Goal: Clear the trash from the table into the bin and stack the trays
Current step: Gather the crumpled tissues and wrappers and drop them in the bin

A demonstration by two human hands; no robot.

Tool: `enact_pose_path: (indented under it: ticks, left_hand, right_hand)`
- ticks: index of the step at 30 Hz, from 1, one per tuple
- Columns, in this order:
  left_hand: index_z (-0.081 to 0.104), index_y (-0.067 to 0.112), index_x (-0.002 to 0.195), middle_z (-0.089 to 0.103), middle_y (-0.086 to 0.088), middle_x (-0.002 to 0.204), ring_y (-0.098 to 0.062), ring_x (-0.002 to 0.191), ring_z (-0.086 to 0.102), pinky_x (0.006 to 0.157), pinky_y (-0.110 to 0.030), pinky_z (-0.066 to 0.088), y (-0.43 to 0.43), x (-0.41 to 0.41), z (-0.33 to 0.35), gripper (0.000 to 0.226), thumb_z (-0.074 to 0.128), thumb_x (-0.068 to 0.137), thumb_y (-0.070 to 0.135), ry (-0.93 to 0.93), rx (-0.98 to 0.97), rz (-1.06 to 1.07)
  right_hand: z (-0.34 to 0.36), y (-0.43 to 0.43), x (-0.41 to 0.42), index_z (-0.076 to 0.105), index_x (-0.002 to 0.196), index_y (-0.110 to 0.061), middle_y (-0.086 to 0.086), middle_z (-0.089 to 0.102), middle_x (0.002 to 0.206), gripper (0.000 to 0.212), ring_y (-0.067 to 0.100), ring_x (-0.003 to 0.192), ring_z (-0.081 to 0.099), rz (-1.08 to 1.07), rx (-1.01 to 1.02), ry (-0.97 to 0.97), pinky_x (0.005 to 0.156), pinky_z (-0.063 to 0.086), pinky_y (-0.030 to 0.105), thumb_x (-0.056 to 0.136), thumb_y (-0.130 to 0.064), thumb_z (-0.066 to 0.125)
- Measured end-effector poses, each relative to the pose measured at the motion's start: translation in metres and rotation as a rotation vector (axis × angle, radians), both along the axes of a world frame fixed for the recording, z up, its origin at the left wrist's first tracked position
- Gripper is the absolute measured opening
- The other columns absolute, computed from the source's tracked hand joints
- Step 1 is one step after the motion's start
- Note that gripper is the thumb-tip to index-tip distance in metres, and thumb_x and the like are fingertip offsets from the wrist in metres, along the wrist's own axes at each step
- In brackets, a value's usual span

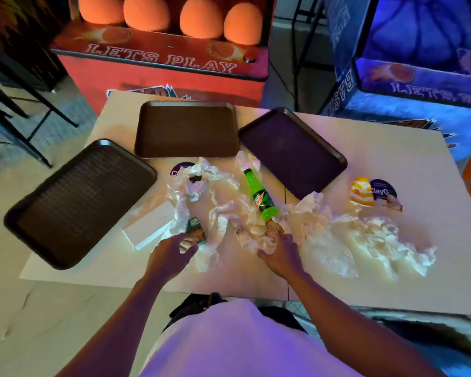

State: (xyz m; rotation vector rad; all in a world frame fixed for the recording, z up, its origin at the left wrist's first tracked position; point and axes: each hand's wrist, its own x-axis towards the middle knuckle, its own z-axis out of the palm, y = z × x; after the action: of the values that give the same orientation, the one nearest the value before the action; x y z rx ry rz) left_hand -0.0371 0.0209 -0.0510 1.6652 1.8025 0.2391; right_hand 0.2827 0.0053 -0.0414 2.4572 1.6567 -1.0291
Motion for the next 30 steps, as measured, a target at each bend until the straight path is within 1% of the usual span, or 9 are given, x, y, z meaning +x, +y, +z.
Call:
enact_pose_path:
  ticks: [2,4,8,11,14,17,21,26,30]
  left_hand:
    - [0.070,0.044,0.104,0.068,0.035,0.085,0.013,0.079,0.065,0.080,-0.030,0.059,0.008,-0.003,-0.007,0.020,0.067,0.087,0.054,-0.003,-0.021,-0.065]
    - [0.071,0.040,0.110,0.073,0.027,0.091,0.008,0.082,0.067,0.081,-0.031,0.059,0.015,-0.004,-0.012,0.025,0.068,0.088,0.052,0.003,-0.050,-0.129]
    - [0.072,0.039,0.111,0.071,0.025,0.086,0.008,0.078,0.064,0.077,-0.030,0.057,0.024,-0.010,-0.012,0.023,0.070,0.090,0.046,-0.006,-0.073,-0.192]
    - [0.072,0.040,0.109,0.071,0.027,0.088,0.009,0.079,0.066,0.074,-0.027,0.056,0.025,-0.015,-0.009,0.019,0.070,0.091,0.043,-0.026,-0.065,-0.146]
    - [0.072,0.040,0.105,0.073,0.028,0.089,0.009,0.080,0.068,0.079,-0.029,0.058,0.011,-0.022,-0.012,0.015,0.069,0.090,0.043,-0.034,-0.062,-0.028]
    - [0.070,0.043,0.106,0.072,0.030,0.089,0.012,0.080,0.067,0.080,-0.030,0.058,-0.008,-0.026,-0.017,0.017,0.067,0.090,0.047,-0.017,-0.079,0.018]
    - [0.070,0.042,0.107,0.072,0.029,0.089,0.011,0.080,0.067,0.082,-0.032,0.059,-0.042,-0.026,-0.021,0.017,0.067,0.091,0.047,-0.040,-0.121,0.114]
    - [0.071,0.043,0.105,0.072,0.027,0.086,0.010,0.078,0.068,0.080,-0.032,0.060,-0.069,-0.024,-0.021,0.014,0.070,0.091,0.044,-0.088,-0.108,0.242]
    - [0.072,0.043,0.105,0.073,0.025,0.088,0.007,0.081,0.069,0.082,-0.033,0.060,-0.073,-0.025,-0.020,0.013,0.069,0.092,0.043,-0.080,-0.106,0.277]
  right_hand:
    - [-0.003,0.001,-0.007,0.036,0.152,-0.019,0.009,0.033,0.152,0.083,0.035,0.137,0.040,-0.034,-0.029,-0.035,0.105,0.050,0.045,0.086,-0.058,0.068]
    - [-0.006,0.001,-0.011,0.035,0.153,-0.021,0.008,0.032,0.152,0.085,0.035,0.137,0.040,-0.060,-0.045,-0.063,0.103,0.051,0.045,0.085,-0.059,0.068]
    - [-0.008,0.002,-0.020,0.038,0.149,-0.025,0.008,0.033,0.149,0.083,0.036,0.135,0.039,-0.123,-0.045,-0.070,0.099,0.053,0.046,0.082,-0.059,0.071]
    - [-0.012,0.007,-0.027,0.034,0.152,-0.023,0.011,0.032,0.148,0.088,0.040,0.133,0.041,-0.133,-0.051,-0.079,0.098,0.053,0.048,0.081,-0.060,0.072]
    - [-0.019,0.009,-0.031,0.032,0.151,-0.022,0.013,0.033,0.144,0.090,0.042,0.129,0.043,-0.165,-0.077,-0.086,0.095,0.054,0.049,0.081,-0.060,0.072]
    - [-0.025,0.007,-0.033,0.034,0.149,-0.025,0.014,0.034,0.142,0.082,0.041,0.128,0.043,-0.176,-0.064,-0.112,0.090,0.055,0.049,0.083,-0.056,0.072]
    - [-0.034,-0.002,-0.026,0.041,0.144,-0.023,0.015,0.038,0.138,0.064,0.040,0.125,0.046,-0.174,-0.012,-0.107,0.089,0.054,0.048,0.090,-0.040,0.070]
    - [-0.042,-0.004,-0.018,0.060,0.135,-0.013,0.017,0.048,0.133,0.045,0.041,0.118,0.059,-0.119,0.064,-0.015,0.101,0.050,0.044,0.092,-0.021,0.069]
    - [-0.039,-0.001,-0.016,0.071,0.124,-0.016,0.017,0.057,0.123,0.033,0.038,0.112,0.063,-0.094,0.073,0.015,0.097,0.052,0.040,0.091,-0.021,0.071]
